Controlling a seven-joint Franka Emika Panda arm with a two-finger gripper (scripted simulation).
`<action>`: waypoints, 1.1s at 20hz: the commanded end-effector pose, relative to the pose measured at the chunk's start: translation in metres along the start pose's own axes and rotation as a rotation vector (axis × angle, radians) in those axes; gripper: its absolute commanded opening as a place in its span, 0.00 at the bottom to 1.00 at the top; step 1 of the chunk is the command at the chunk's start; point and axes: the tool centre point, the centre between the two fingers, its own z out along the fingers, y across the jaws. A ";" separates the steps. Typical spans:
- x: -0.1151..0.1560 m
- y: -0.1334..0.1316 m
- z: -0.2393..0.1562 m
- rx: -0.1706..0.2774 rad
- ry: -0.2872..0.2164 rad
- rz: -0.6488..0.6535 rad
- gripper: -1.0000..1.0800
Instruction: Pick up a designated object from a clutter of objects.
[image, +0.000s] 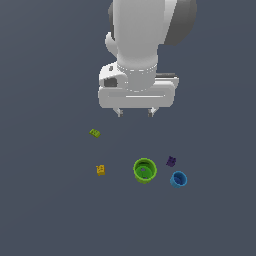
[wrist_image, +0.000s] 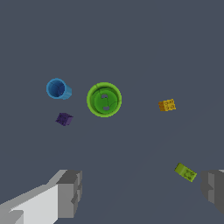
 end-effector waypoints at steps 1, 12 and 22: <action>0.000 0.000 0.000 0.000 0.000 0.000 0.96; 0.006 -0.019 -0.005 0.011 0.025 -0.067 0.96; 0.013 -0.030 0.012 0.016 0.020 -0.025 0.96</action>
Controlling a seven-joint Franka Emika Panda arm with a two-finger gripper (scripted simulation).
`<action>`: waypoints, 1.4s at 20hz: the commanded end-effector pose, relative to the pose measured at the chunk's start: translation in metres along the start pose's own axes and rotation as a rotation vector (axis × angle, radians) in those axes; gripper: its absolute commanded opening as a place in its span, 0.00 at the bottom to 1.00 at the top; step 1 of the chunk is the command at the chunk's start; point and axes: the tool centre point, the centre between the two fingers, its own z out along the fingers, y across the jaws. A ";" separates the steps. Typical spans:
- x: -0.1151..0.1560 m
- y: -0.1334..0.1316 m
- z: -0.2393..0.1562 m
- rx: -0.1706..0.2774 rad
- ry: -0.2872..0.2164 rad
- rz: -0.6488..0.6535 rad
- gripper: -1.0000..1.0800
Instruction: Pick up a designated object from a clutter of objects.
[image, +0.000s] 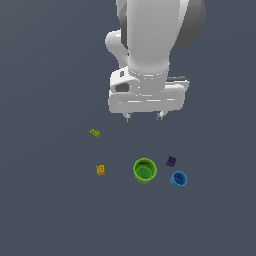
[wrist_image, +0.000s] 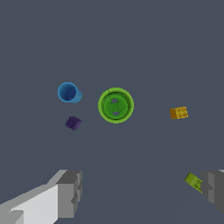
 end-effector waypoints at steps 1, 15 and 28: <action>0.003 -0.006 0.009 0.002 -0.003 0.019 0.96; 0.023 -0.069 0.106 0.005 -0.024 0.232 0.96; 0.019 -0.129 0.211 -0.030 -0.028 0.446 0.96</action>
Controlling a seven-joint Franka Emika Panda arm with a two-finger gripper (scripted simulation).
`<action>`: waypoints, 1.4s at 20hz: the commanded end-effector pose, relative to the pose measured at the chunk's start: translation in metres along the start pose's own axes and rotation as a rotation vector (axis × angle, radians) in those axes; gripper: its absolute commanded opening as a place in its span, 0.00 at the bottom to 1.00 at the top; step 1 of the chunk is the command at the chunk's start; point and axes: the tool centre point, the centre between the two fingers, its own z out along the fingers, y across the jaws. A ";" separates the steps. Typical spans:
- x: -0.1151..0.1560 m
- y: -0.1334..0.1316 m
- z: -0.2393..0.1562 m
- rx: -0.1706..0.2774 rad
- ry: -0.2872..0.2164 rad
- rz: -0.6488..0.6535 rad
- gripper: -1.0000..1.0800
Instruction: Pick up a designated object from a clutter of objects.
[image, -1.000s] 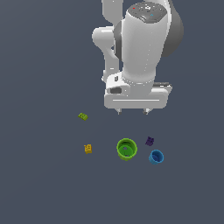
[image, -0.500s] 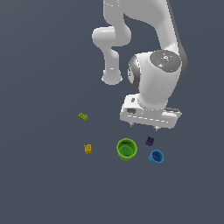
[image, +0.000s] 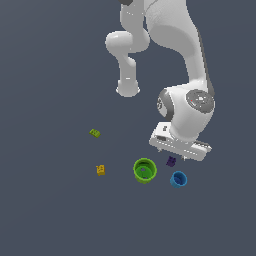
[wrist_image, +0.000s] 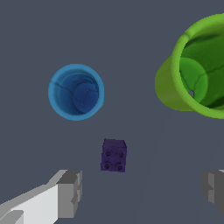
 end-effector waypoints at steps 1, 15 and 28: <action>-0.004 -0.007 0.015 -0.005 0.004 0.032 0.96; -0.015 -0.018 0.043 -0.018 0.010 0.084 0.96; -0.014 -0.017 0.092 -0.018 0.011 0.088 0.96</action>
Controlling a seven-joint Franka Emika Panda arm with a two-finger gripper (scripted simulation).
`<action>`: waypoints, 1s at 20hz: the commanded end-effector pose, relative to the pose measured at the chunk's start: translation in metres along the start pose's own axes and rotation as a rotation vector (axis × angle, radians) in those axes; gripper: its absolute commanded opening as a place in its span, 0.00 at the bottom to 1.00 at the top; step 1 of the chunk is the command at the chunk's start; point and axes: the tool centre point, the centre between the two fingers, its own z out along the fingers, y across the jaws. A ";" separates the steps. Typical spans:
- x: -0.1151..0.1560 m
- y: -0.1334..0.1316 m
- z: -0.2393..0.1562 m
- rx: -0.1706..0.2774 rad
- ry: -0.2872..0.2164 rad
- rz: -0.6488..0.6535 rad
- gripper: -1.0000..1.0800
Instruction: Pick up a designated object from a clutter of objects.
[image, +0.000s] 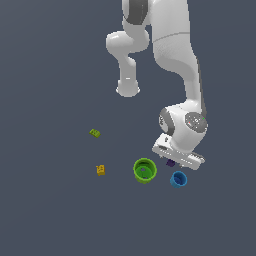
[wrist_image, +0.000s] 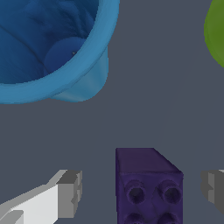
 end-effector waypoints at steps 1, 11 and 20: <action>0.001 -0.001 0.004 0.001 0.001 0.000 0.96; 0.001 -0.001 0.004 0.001 0.001 0.000 0.00; 0.005 0.000 -0.012 0.001 0.001 0.000 0.00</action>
